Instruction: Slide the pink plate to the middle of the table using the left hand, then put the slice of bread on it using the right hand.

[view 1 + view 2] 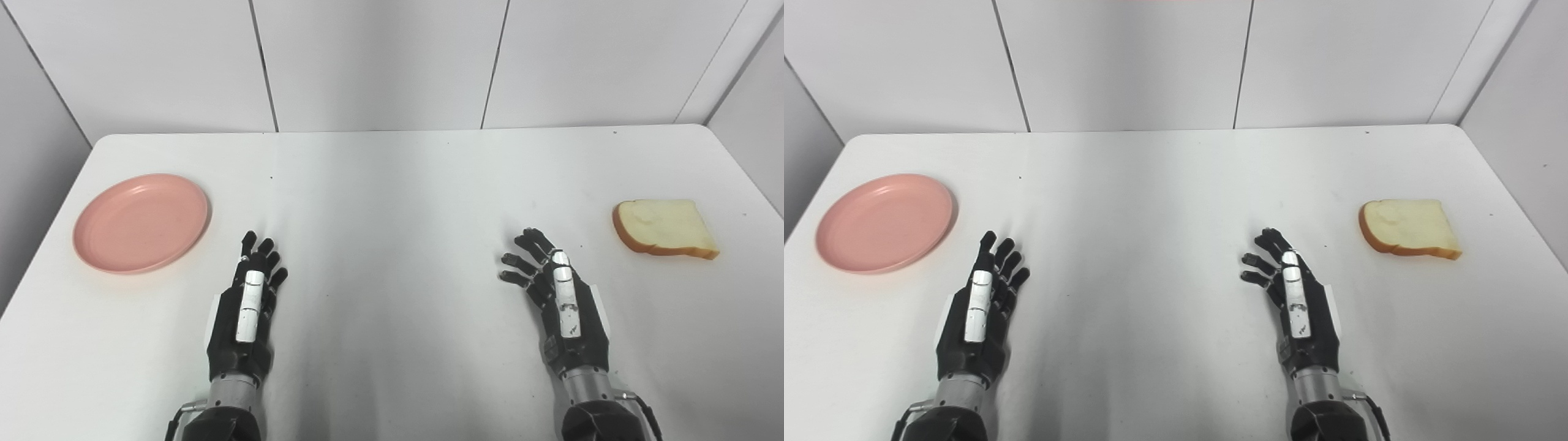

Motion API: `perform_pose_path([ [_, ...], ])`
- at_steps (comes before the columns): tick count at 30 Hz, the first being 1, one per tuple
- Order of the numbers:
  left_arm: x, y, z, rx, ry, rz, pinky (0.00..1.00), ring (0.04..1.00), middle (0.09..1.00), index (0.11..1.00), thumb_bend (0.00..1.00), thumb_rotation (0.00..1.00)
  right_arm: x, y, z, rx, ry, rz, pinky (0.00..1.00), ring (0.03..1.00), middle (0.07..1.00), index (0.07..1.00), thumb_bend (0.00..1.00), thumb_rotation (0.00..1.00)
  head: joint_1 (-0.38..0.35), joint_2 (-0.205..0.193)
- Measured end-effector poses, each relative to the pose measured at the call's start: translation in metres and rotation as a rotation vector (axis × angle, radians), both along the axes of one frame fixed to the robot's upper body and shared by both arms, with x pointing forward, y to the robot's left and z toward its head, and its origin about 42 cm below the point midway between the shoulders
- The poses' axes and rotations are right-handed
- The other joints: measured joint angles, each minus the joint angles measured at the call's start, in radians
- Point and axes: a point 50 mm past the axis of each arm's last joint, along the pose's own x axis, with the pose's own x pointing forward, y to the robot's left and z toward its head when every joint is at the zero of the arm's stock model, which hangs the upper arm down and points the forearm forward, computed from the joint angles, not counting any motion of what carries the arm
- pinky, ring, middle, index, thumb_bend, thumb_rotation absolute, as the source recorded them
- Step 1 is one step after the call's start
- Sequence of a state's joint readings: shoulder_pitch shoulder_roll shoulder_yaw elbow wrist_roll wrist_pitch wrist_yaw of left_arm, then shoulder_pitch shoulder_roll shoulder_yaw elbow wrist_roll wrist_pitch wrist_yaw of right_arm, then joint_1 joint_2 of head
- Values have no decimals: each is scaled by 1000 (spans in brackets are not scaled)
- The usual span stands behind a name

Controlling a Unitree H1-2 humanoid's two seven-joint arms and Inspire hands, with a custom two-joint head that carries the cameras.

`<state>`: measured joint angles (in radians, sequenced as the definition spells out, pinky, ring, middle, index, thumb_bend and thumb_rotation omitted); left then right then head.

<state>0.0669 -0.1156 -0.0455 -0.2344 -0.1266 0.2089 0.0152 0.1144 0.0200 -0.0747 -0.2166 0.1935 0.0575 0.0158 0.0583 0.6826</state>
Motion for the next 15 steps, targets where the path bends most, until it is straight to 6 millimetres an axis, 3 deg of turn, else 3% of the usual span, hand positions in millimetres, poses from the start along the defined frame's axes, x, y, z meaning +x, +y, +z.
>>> perform_pose_path([
  [8,3,-4,-5,6,-24,-4,938,969,971,1000,847,807,2,-3,-5,-9,-3,9,673,731,819,803,708,885,37,-46],
  [10,4,-6,-7,14,-34,-5,939,961,967,1000,837,806,3,-3,-6,-7,-2,13,674,730,817,806,697,893,63,-80],
  [12,5,-8,-10,14,-36,-8,942,962,967,1000,836,807,4,-4,-6,-8,-13,14,678,728,815,807,692,895,63,-80],
  [14,5,-10,-13,17,-48,-10,943,963,968,1000,832,817,5,-5,-7,-4,-24,22,680,725,815,806,682,893,89,-132],
  [15,6,-11,-14,23,-54,-11,943,963,969,1000,832,818,7,-6,-7,-1,-28,28,680,724,815,806,682,893,89,-132],
])
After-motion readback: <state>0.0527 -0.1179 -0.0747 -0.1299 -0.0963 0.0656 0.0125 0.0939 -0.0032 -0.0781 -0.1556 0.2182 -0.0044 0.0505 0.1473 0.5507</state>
